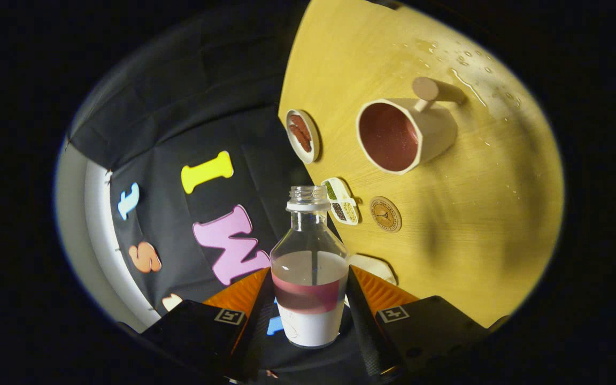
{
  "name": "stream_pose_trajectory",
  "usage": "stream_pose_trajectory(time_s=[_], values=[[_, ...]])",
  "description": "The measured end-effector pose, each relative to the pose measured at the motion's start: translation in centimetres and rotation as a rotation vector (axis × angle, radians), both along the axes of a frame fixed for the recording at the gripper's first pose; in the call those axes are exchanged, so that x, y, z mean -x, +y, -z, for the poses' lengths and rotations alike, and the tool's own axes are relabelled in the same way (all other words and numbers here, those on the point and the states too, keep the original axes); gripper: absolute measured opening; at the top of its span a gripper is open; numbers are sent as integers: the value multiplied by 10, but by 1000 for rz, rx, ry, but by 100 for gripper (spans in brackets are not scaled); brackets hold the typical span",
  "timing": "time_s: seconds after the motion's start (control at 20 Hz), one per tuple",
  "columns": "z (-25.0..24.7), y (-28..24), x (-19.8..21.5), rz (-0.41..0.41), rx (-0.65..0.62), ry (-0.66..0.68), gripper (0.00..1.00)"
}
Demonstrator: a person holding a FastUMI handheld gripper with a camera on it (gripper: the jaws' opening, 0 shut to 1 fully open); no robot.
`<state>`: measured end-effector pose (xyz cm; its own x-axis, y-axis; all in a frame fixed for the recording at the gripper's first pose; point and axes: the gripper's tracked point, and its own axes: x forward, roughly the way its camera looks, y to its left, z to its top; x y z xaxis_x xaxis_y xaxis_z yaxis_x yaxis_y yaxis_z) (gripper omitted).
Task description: Take the bottle from table, then pour the juice into the cup, finally place the bottle on the coaster
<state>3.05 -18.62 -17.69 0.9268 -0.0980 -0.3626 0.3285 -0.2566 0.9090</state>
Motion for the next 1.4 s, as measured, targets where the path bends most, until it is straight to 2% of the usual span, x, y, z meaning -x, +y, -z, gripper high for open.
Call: stream_pose_trajectory(time_s=[0.1,0.3,0.8,0.95,1.15,1.25,1.4], values=[[-8,2,-1,-38,163,-4,75],[-20,-2,4,-54,441,24,75],[-40,5,13,-62,967,172,75],[-71,15,-1,-64,1132,144,75],[-114,28,-37,-106,1350,82,75],[-132,28,-50,-90,1448,58,75],[-151,23,-70,-44,1530,61,74]])
